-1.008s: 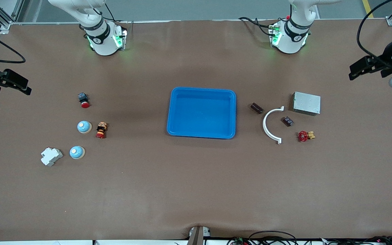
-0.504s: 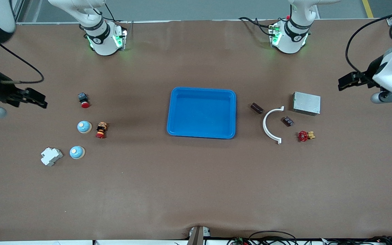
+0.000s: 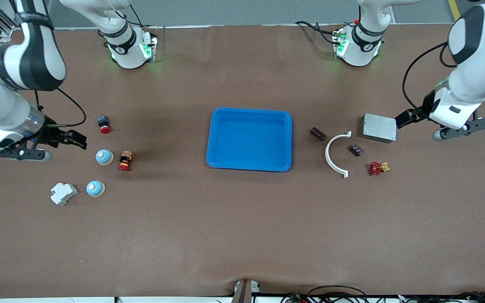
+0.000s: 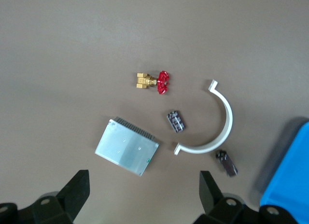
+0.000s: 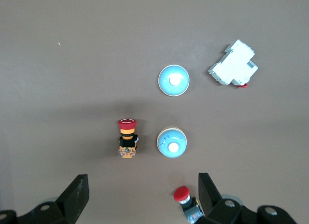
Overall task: Place electrolytic capacitor and blue bell in tray
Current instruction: 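Reach the right gripper toward a blue bell while the left reaches a capacitor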
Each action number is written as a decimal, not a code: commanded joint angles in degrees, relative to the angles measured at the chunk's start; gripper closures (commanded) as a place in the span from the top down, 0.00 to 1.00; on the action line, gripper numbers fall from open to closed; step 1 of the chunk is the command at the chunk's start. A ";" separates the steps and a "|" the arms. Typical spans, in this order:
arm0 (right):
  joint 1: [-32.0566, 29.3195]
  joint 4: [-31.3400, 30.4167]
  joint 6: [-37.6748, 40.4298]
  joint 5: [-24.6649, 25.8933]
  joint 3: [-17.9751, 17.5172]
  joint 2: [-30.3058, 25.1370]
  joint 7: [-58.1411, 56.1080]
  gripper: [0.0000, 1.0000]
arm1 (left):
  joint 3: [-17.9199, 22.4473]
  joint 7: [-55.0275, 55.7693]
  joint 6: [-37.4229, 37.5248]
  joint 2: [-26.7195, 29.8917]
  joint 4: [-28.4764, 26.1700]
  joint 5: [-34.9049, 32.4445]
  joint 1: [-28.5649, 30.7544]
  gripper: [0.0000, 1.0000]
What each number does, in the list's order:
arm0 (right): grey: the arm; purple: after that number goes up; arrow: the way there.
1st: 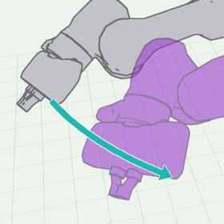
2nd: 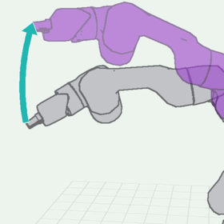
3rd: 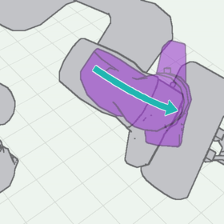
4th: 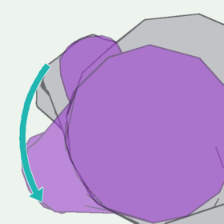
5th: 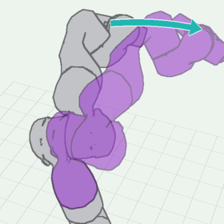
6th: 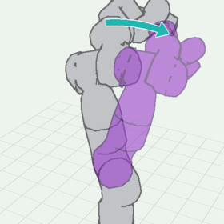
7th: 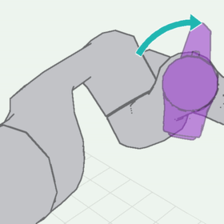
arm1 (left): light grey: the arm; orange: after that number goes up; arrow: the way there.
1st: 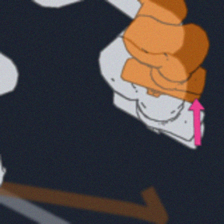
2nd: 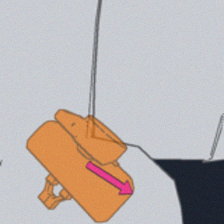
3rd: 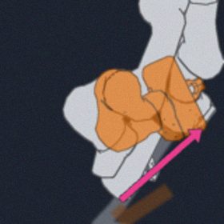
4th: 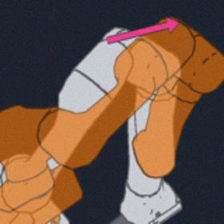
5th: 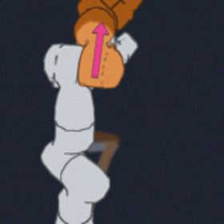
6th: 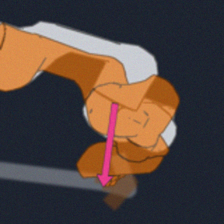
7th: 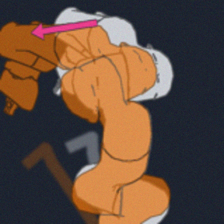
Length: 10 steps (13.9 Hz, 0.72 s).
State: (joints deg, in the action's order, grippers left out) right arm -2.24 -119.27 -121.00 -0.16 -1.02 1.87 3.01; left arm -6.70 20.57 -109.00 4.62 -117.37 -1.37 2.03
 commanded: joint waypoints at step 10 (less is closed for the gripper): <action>-3.91 -17.12 -24.33 -0.10 -0.56 3.22 -4.24 1.00 | -2.26 19.76 -32.58 -7.42 -18.51 1.20 -0.18 0.97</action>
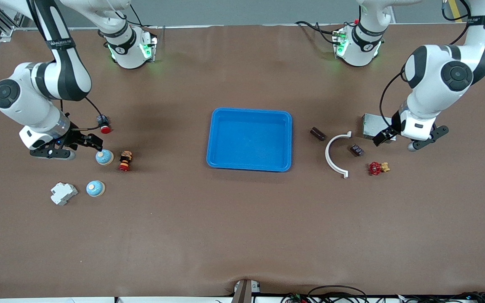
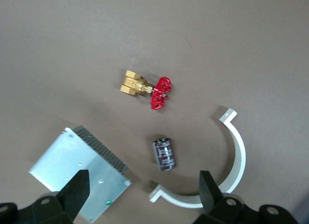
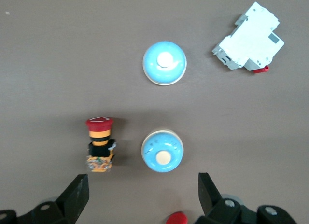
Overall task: Place electrolytic capacitor and blue bell in tray
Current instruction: 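Grasp the blue bell with the right gripper while the left grasps the capacitor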
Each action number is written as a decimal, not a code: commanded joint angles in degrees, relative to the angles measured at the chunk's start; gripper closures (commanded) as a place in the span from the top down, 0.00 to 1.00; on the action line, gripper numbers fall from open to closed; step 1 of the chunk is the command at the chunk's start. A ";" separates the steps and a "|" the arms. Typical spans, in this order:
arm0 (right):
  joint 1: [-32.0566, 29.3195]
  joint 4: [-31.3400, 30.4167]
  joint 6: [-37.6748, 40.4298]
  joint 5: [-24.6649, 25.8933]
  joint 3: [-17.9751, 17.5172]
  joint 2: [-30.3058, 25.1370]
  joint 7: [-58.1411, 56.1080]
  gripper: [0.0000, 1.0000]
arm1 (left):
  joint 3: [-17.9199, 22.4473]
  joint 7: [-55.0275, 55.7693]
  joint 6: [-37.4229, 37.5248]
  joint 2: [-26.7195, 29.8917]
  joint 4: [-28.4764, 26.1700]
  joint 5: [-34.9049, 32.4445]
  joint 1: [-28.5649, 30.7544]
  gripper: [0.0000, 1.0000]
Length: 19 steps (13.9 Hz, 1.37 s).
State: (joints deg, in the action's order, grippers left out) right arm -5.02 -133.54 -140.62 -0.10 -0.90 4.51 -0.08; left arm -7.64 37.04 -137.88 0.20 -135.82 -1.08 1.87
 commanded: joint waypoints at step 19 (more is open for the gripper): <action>-2.00 -5.15 -22.42 -0.16 -0.68 14.73 -2.38 1.00 | -1.33 8.57 -20.76 -18.22 -3.13 0.73 -1.16 0.05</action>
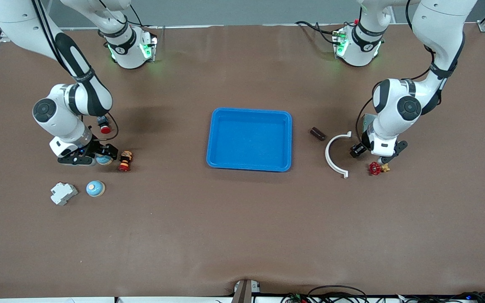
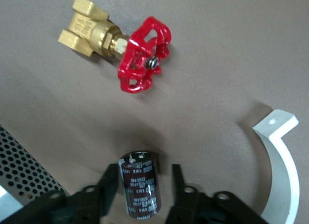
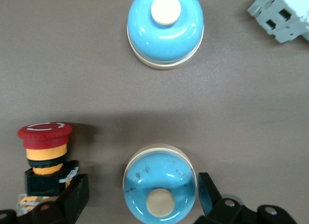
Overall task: Place electrolytic capacitor and blue bell in tray
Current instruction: 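Grasp the blue bell with the right gripper while the left grasps the capacitor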
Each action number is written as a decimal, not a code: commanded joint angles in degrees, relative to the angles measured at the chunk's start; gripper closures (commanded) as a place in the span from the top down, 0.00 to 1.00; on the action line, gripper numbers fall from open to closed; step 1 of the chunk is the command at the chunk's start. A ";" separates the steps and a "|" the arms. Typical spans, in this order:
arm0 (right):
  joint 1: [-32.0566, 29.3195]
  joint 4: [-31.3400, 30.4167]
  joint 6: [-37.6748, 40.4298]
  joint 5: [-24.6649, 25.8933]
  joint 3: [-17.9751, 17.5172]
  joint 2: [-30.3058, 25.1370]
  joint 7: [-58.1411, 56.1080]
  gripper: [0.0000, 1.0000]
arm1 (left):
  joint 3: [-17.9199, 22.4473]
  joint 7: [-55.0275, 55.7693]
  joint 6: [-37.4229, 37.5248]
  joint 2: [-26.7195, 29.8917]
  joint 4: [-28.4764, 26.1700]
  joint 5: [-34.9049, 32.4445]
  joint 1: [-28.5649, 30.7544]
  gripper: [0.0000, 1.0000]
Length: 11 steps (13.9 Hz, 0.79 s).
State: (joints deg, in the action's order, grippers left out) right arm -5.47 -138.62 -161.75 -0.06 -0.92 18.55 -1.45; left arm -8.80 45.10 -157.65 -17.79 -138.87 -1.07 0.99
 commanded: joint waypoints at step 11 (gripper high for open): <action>-1.47 -0.07 -1.38 -0.20 -0.84 1.23 -0.74 0.00 | -0.42 13.41 18.68 8.47 10.36 0.55 -11.08 0.00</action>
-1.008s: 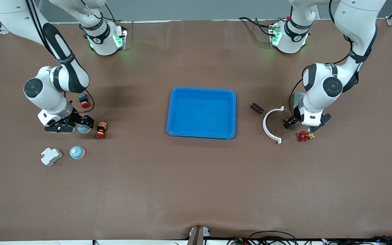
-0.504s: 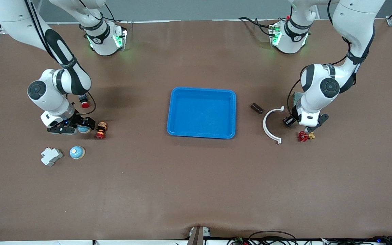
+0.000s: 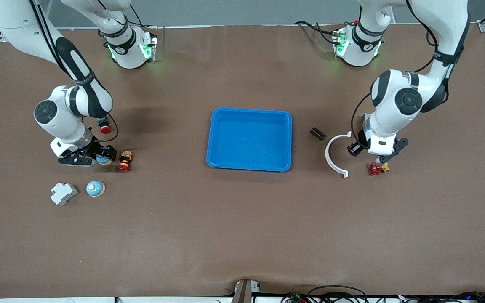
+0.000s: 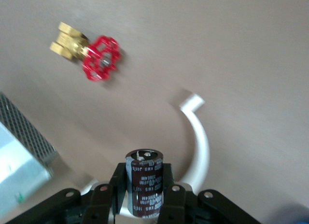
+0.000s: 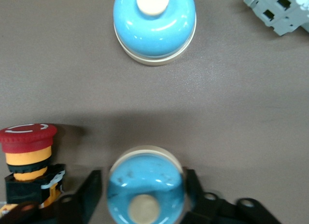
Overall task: Place electrolytic capacitor and blue bell in tray
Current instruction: 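Carry the bell and the capacitor over the tray with both grippers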
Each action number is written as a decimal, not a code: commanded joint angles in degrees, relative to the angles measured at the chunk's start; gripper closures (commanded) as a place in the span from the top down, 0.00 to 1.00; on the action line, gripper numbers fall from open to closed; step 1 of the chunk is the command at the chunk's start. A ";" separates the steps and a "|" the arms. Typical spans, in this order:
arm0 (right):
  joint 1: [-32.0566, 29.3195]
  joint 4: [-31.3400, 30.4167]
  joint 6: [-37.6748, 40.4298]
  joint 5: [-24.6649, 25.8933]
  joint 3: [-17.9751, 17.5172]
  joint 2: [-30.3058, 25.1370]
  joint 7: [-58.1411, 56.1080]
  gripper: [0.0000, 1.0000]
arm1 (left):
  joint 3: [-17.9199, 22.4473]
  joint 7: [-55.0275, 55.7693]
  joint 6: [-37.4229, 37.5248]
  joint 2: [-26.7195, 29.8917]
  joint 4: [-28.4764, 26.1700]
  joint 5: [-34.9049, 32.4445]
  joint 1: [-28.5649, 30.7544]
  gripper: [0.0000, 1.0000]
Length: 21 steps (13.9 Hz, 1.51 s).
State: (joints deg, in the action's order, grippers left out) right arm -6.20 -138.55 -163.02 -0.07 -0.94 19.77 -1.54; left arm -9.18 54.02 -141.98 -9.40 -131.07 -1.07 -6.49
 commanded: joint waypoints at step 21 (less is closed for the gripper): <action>32.01 11.55 41.05 -5.82 -1.61 -22.58 46.93 0.00 | -0.14 38.69 3.55 -17.06 15.49 -0.16 -27.26 0.00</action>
State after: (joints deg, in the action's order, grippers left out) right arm 20.77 -126.64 -120.48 -5.40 -3.22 -1.86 37.83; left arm -9.64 90.57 -139.35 -23.86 -118.43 -1.07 -32.83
